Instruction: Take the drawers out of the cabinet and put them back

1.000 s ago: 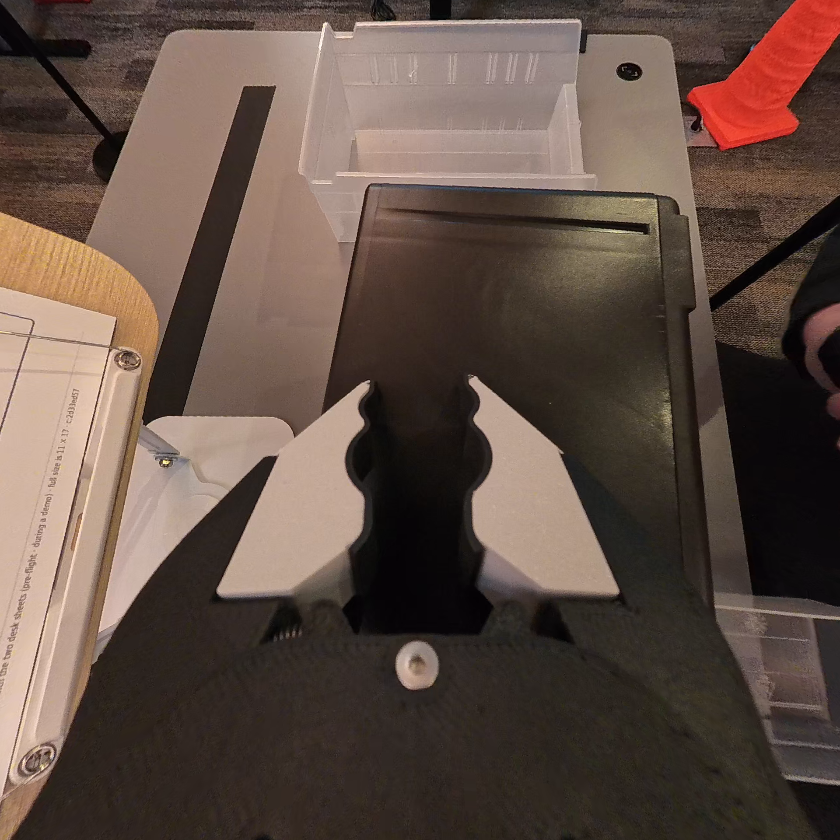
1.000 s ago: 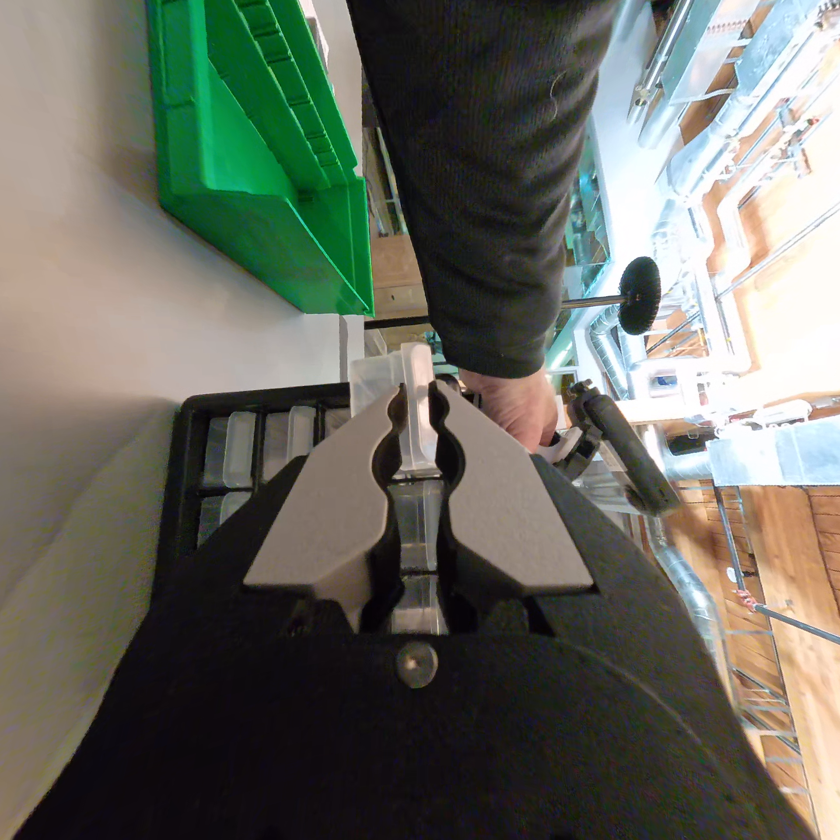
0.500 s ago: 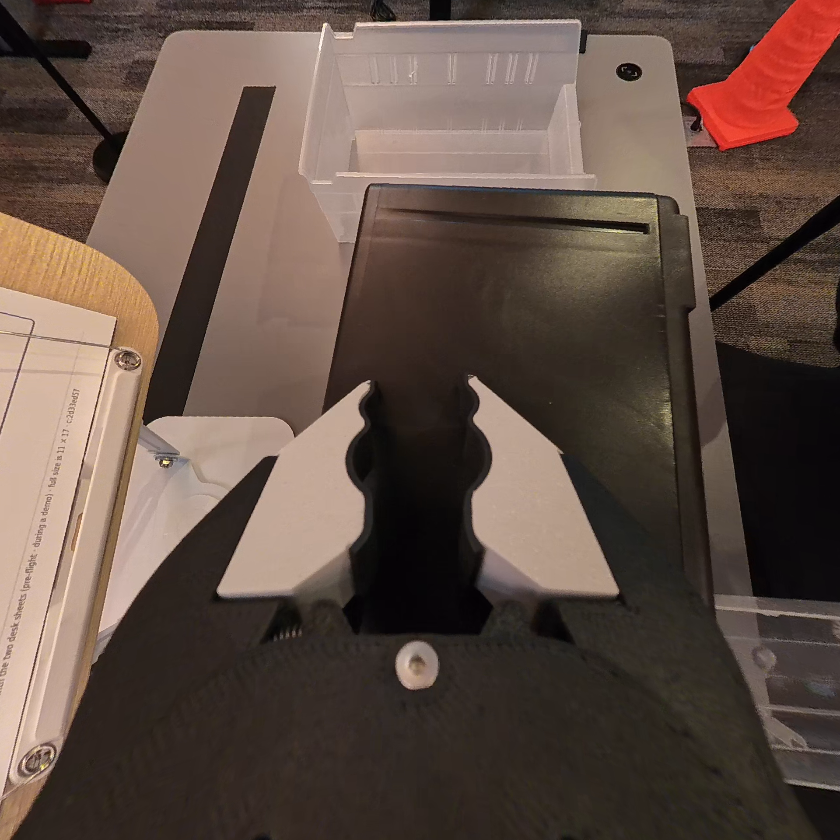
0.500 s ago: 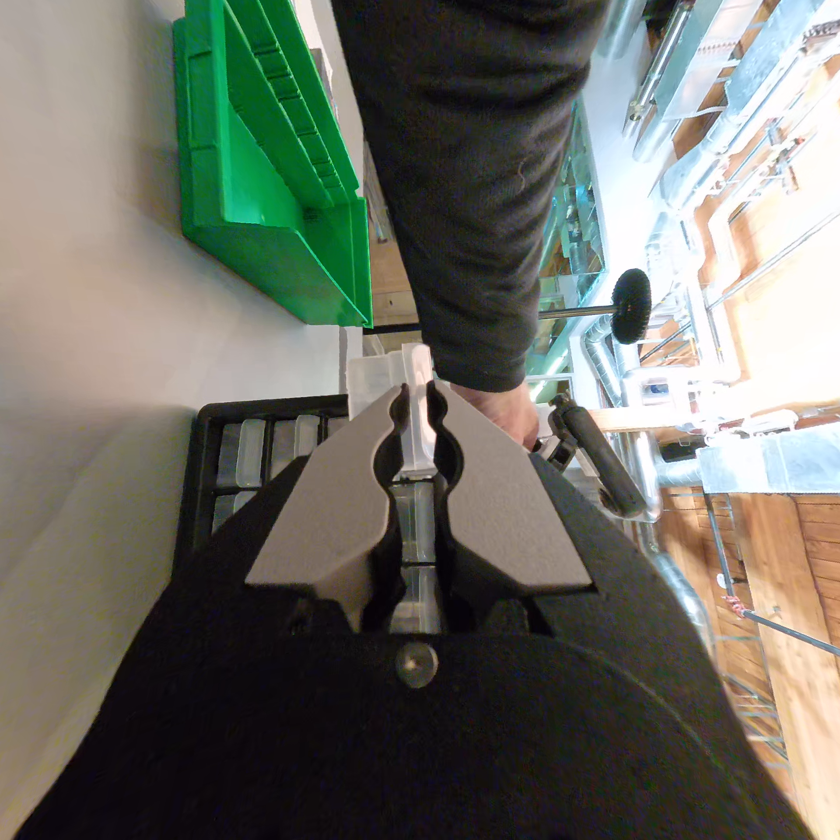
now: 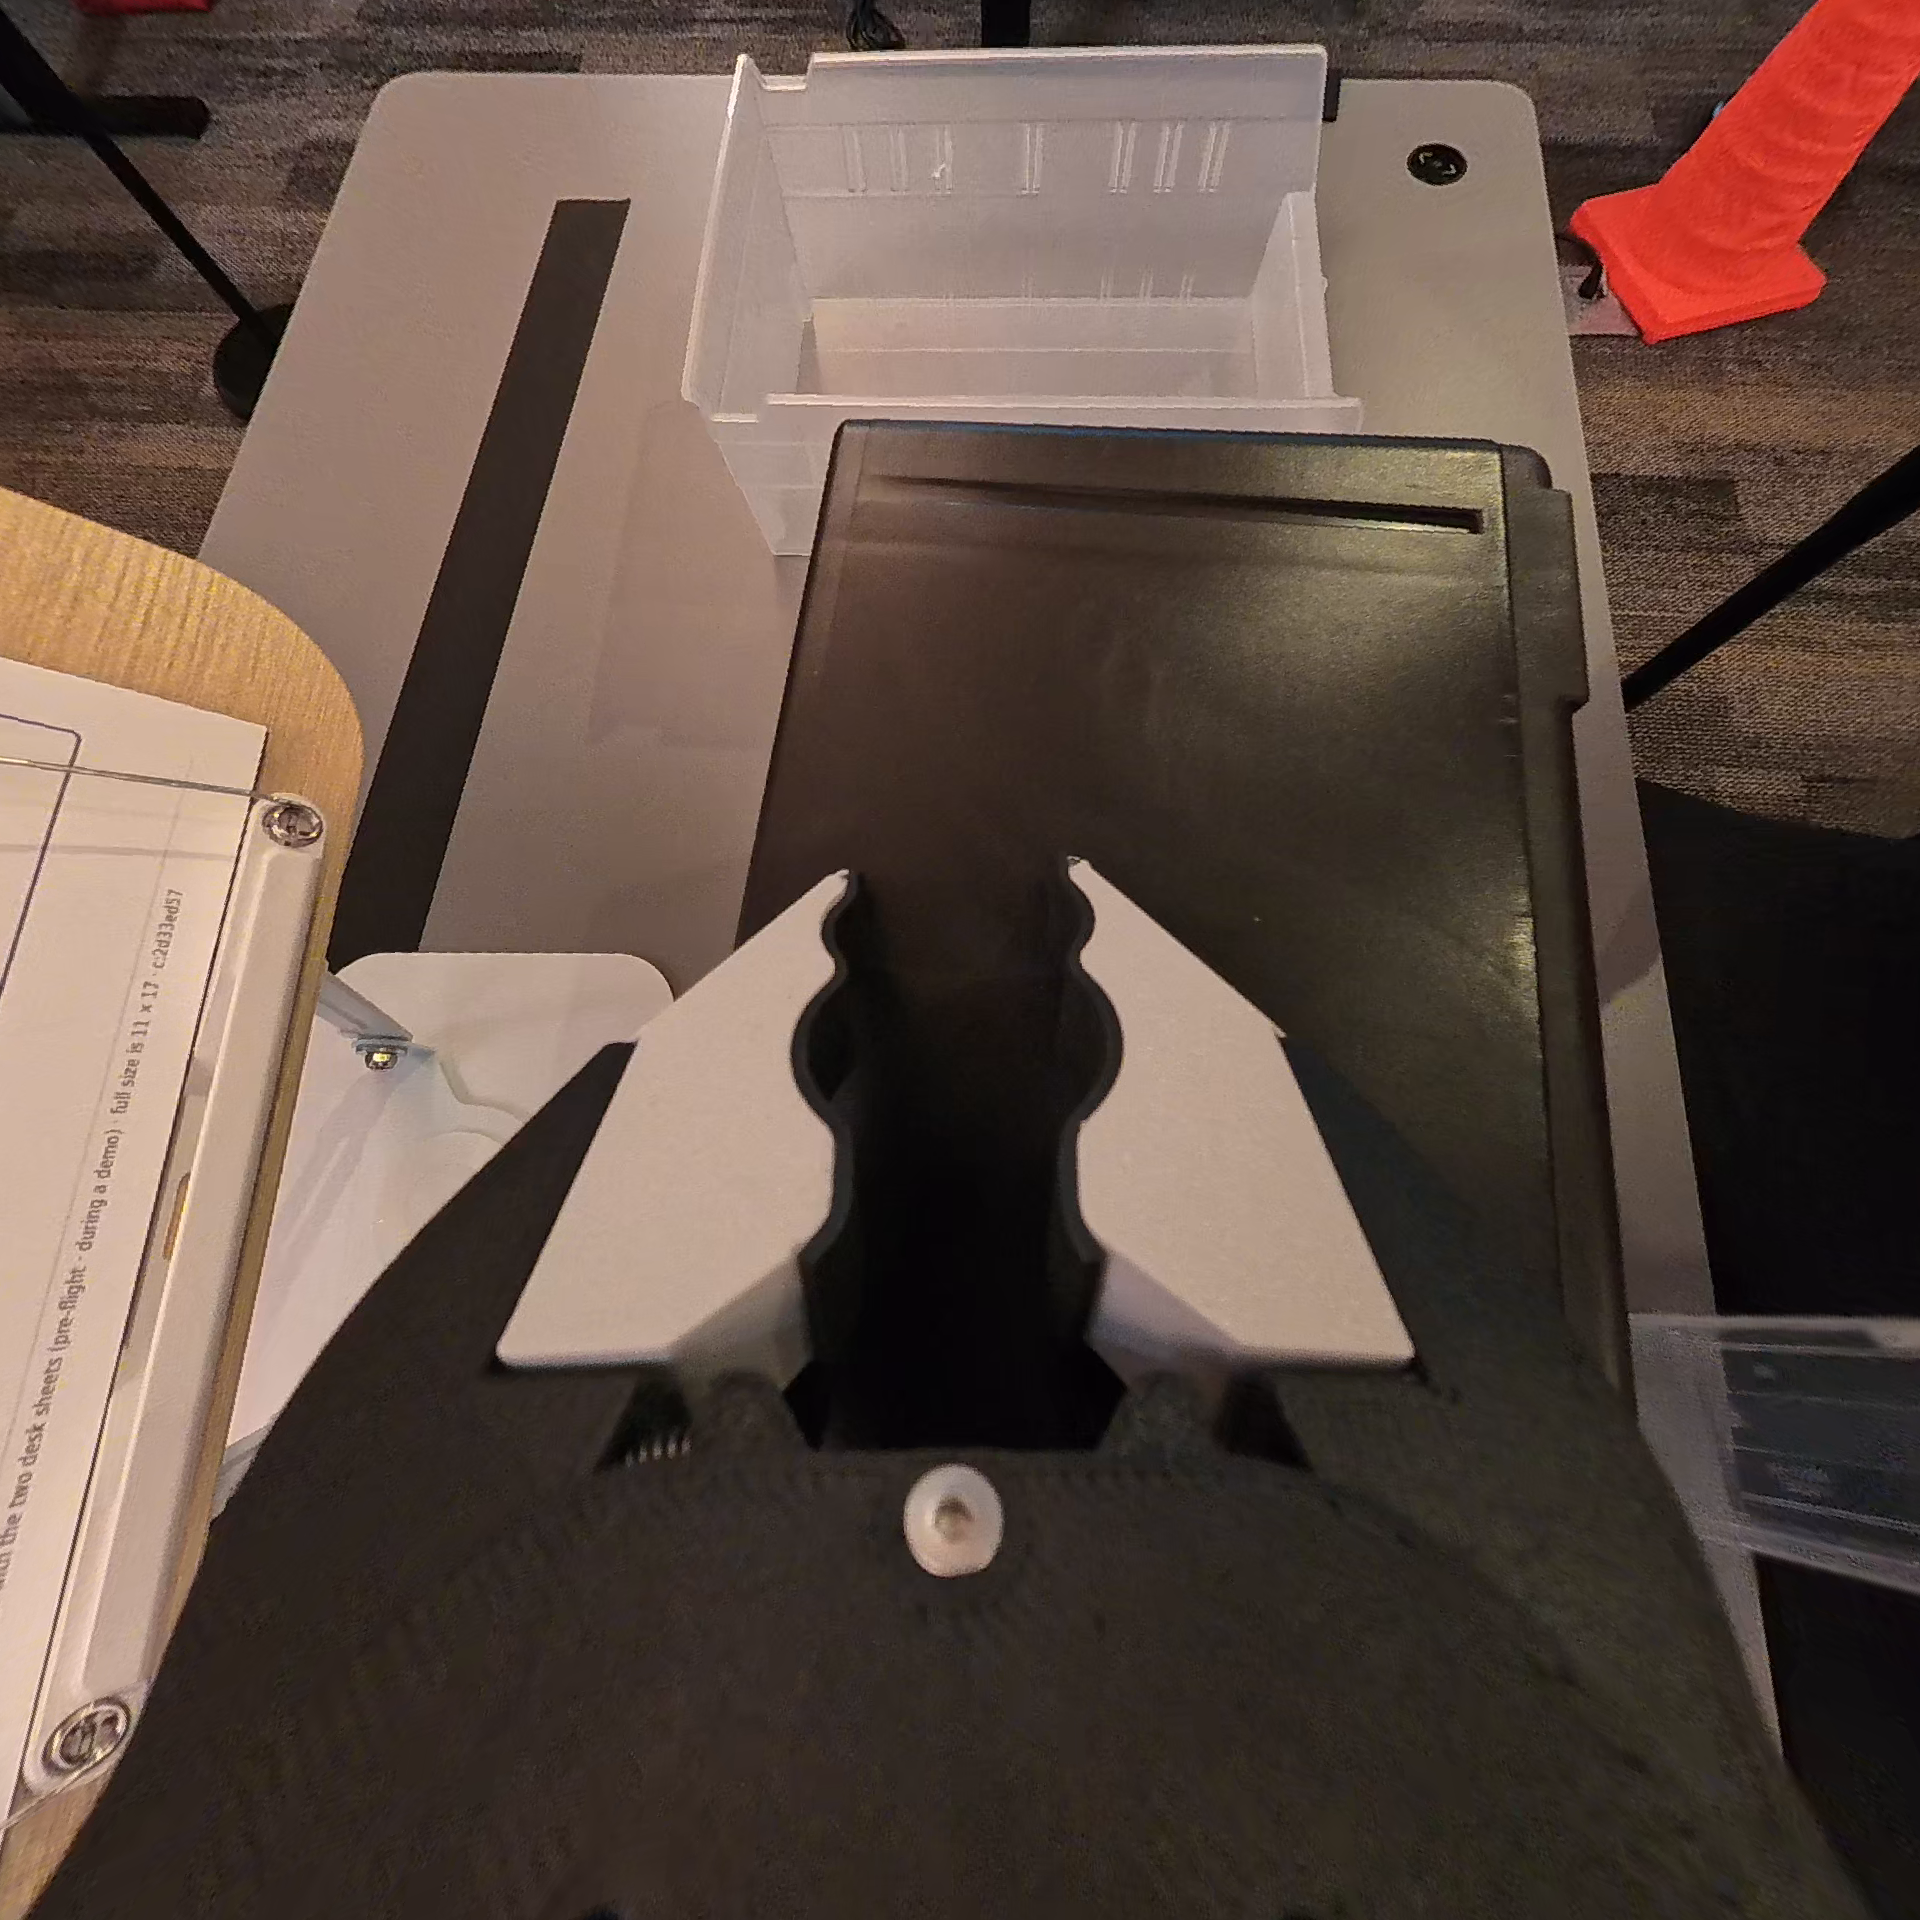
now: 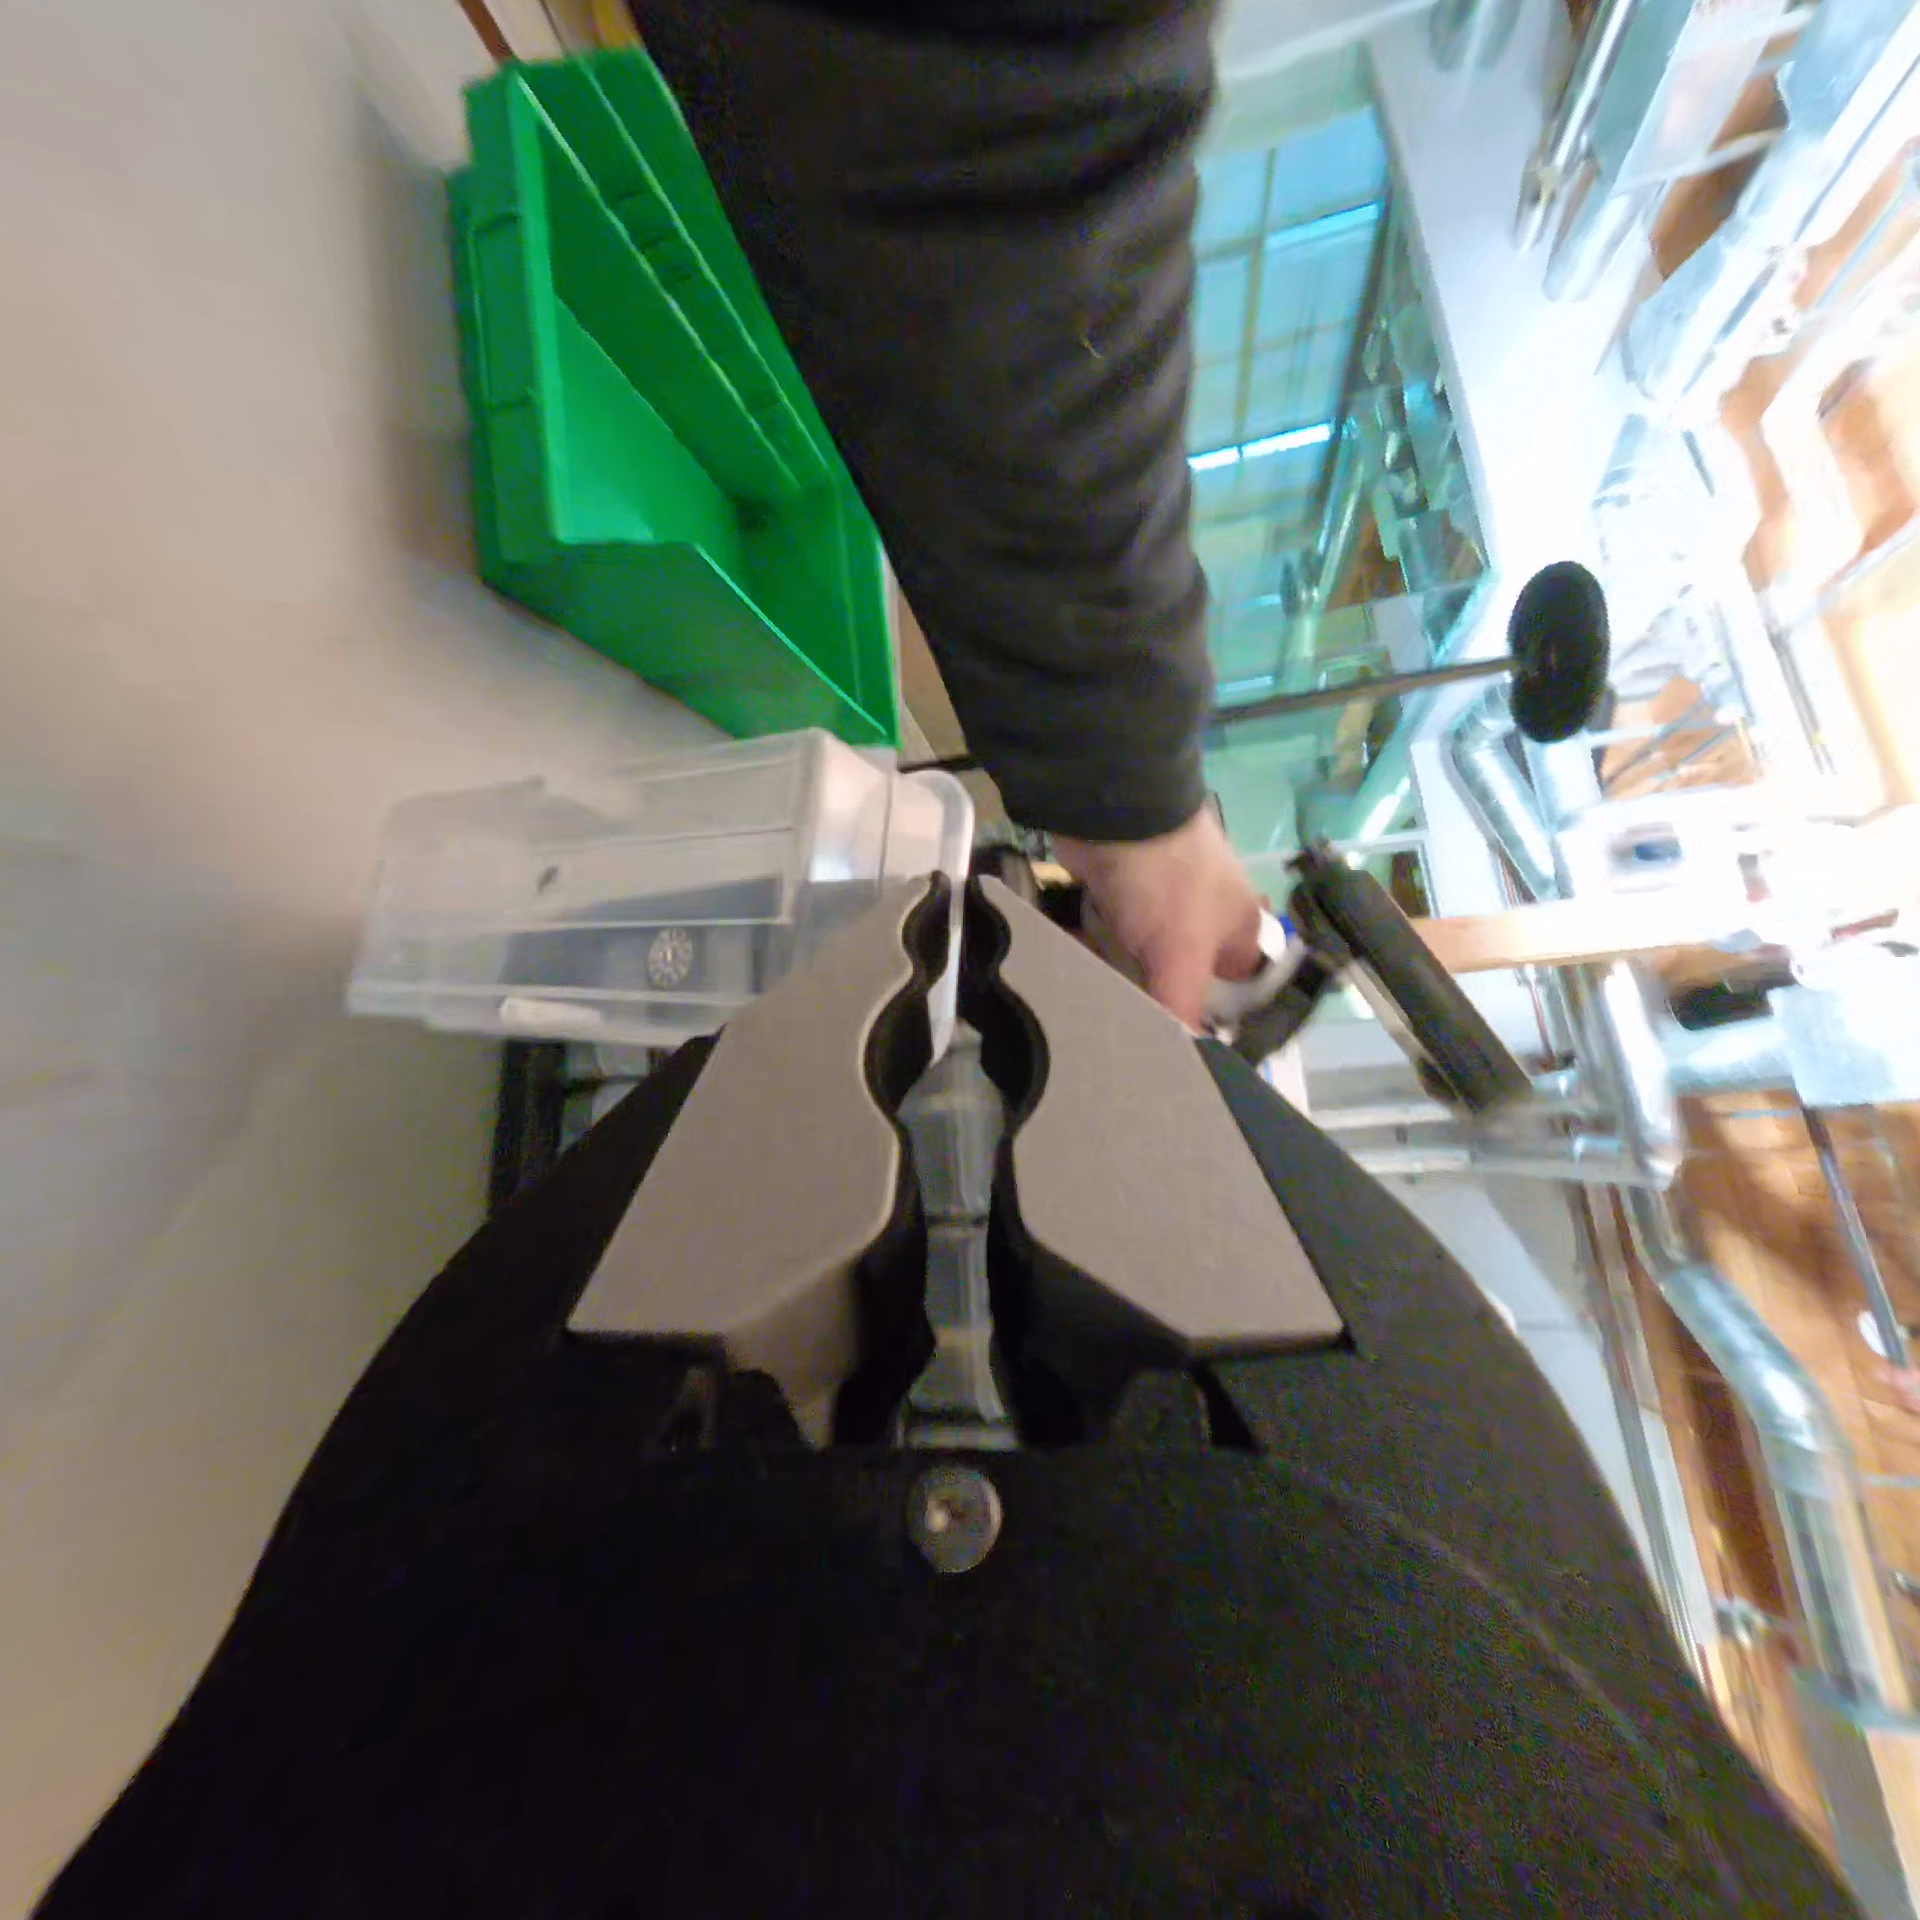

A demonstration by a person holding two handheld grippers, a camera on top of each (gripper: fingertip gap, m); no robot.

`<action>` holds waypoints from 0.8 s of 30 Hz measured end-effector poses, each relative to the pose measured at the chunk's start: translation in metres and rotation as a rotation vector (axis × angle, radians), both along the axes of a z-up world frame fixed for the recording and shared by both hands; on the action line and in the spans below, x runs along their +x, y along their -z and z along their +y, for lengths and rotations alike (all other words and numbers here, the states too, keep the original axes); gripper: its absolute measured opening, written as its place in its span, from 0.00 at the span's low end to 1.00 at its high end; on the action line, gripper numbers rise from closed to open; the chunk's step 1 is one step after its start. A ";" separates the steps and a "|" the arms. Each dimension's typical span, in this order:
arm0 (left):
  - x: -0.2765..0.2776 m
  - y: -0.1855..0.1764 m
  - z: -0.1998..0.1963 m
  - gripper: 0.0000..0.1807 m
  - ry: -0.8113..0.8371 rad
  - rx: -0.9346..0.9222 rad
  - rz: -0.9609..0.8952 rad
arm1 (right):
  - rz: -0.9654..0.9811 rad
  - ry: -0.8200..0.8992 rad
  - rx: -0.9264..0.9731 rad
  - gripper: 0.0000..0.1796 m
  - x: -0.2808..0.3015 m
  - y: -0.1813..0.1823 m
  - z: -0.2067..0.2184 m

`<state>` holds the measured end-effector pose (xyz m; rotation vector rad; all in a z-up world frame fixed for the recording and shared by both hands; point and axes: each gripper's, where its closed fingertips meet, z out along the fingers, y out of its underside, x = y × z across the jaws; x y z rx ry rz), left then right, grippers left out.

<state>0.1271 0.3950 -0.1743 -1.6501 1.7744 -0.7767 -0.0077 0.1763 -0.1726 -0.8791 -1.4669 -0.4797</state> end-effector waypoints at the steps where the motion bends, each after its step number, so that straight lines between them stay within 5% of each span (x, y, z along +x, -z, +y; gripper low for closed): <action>1: 0.000 0.000 0.000 0.19 0.001 0.002 0.000 | 0.013 0.023 -0.008 0.00 0.011 -0.007 0.002; 13: 0.000 0.000 -0.001 0.18 0.005 0.011 -0.002 | 0.139 0.281 -0.314 0.00 0.157 -0.032 0.031; 24: 0.000 0.000 -0.002 0.17 0.009 0.013 -0.003 | 0.288 0.777 -0.171 0.00 0.374 -0.111 0.113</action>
